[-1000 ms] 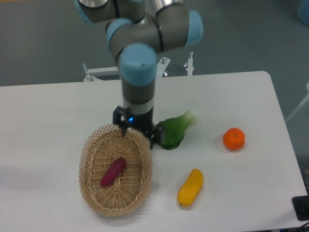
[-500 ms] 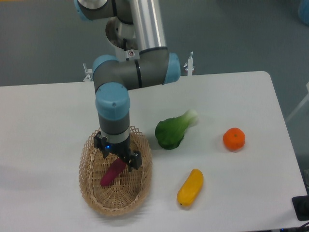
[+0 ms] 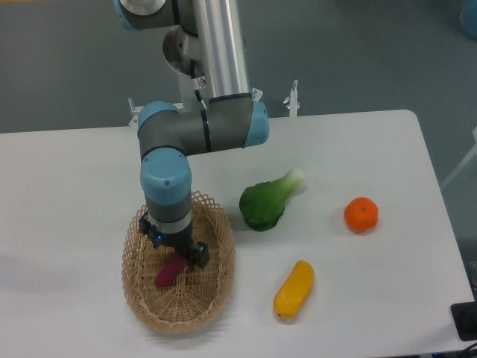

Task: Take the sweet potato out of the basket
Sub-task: 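Lower the gripper onto the sweet potato and close on it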

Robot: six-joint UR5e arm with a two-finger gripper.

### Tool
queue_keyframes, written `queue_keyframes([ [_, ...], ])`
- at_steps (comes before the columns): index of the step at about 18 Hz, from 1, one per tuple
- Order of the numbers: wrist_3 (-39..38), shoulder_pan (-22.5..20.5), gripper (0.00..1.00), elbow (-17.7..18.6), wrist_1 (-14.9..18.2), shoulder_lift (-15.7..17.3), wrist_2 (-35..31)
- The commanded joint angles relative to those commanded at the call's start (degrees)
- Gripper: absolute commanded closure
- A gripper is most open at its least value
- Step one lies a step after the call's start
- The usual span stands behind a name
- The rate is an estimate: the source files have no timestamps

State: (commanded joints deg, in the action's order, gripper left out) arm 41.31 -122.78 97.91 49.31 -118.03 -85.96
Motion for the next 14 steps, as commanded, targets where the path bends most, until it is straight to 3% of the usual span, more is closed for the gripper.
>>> queue_keyframes([
  [14, -0.26, 0.26, 0.05, 0.17, -0.26, -1.41, -2.11],
])
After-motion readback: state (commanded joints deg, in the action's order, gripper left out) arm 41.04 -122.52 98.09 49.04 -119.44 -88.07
